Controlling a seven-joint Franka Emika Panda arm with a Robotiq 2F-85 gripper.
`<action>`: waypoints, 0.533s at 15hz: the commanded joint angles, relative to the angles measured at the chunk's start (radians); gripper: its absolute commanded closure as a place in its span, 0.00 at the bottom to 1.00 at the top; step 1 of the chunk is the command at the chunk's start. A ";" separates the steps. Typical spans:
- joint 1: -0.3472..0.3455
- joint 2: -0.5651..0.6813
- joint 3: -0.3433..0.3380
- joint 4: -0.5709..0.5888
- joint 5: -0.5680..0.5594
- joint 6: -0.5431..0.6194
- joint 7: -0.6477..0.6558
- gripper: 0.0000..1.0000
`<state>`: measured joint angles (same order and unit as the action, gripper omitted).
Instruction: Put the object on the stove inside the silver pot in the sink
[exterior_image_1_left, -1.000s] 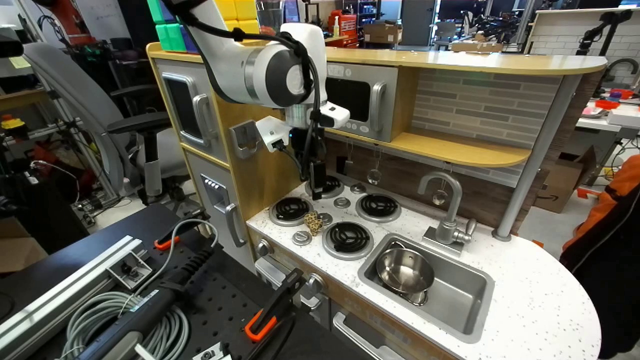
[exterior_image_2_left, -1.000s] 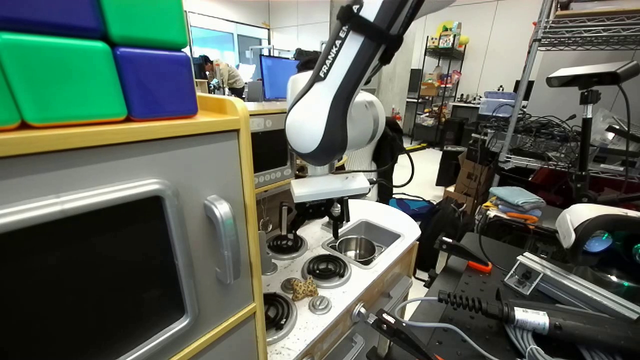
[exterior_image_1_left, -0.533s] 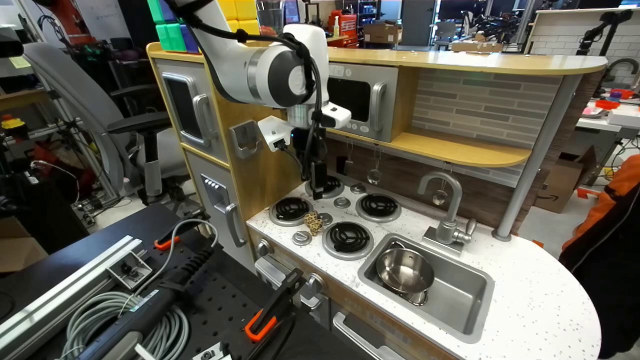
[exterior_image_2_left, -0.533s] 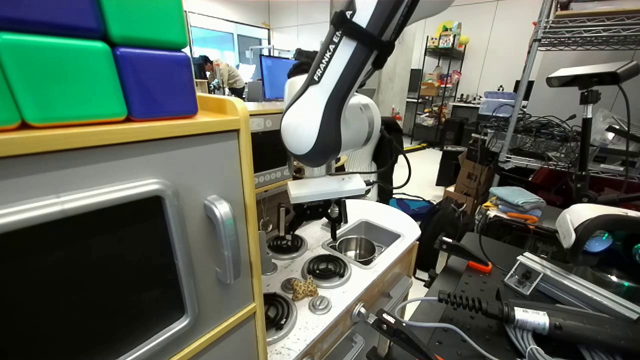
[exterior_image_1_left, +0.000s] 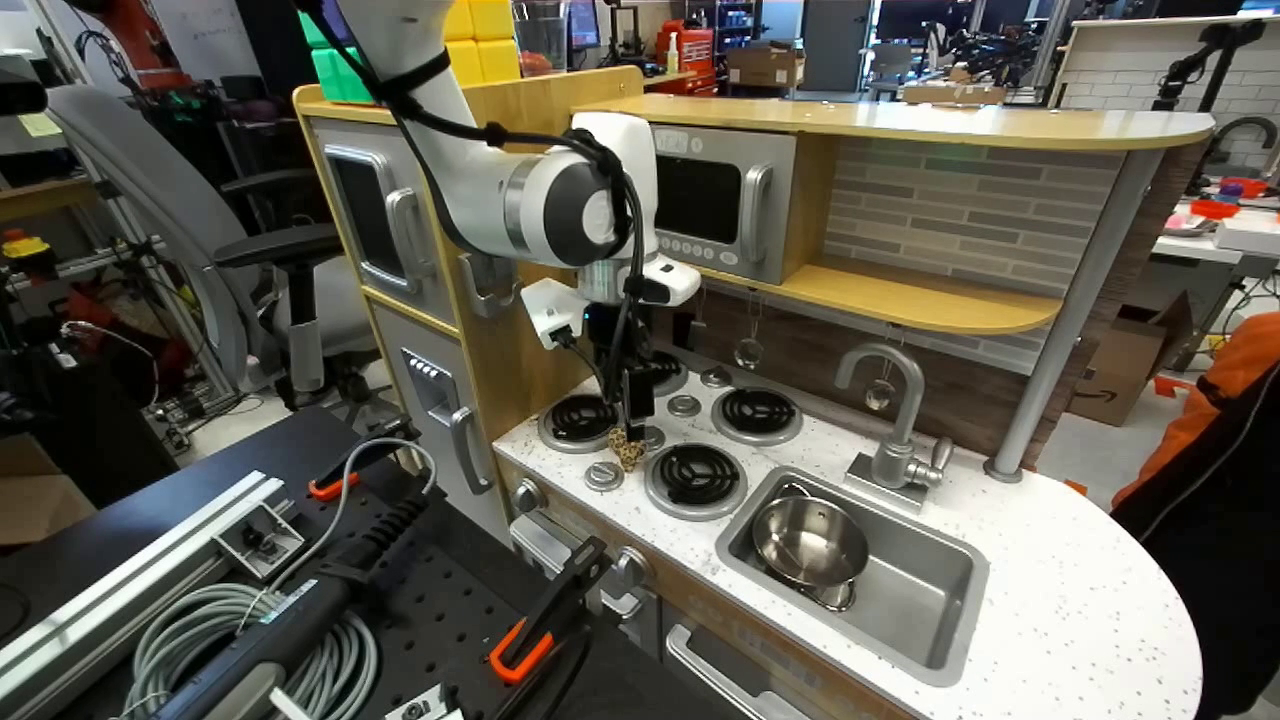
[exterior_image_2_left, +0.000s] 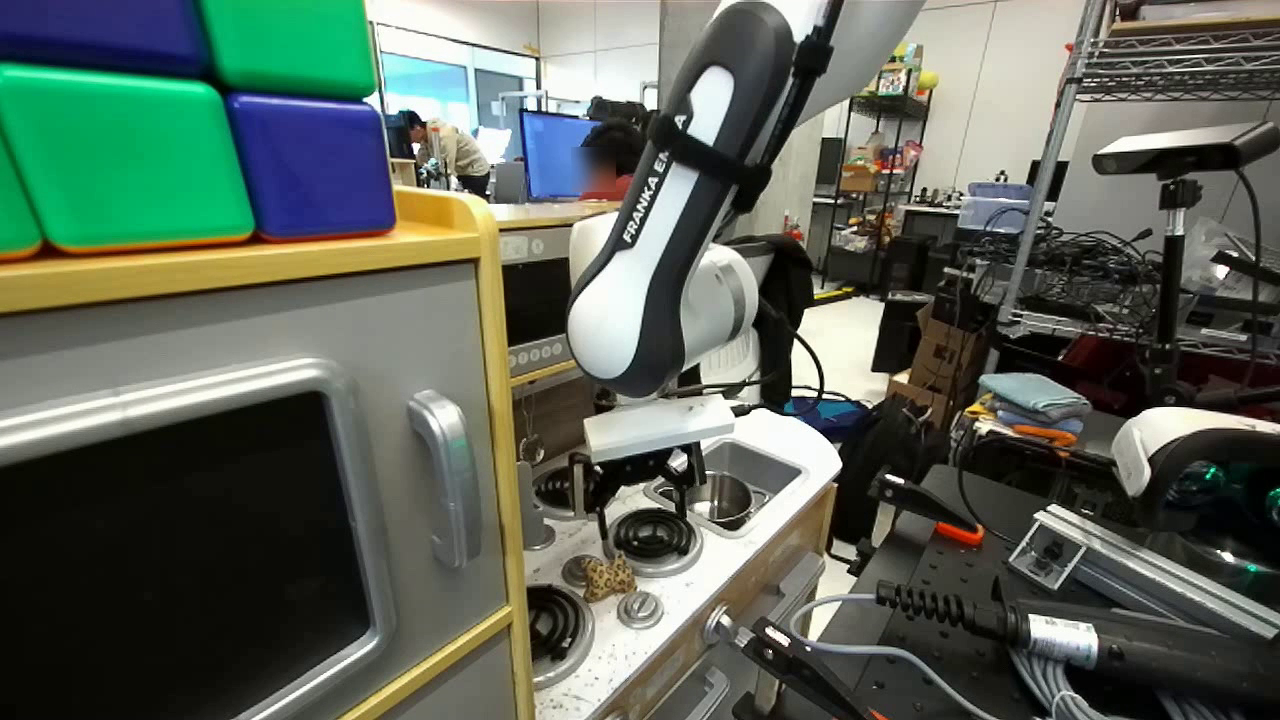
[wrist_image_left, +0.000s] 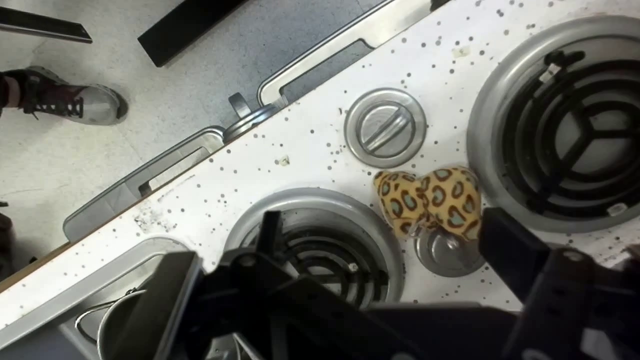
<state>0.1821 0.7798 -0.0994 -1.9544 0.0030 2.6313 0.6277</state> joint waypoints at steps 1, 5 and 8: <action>0.049 0.101 -0.041 0.087 0.012 0.060 0.036 0.00; 0.061 0.188 -0.035 0.161 0.034 0.141 0.032 0.00; 0.068 0.232 -0.033 0.202 0.048 0.154 0.029 0.00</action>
<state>0.2246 0.9521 -0.1158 -1.8152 0.0176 2.7555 0.6500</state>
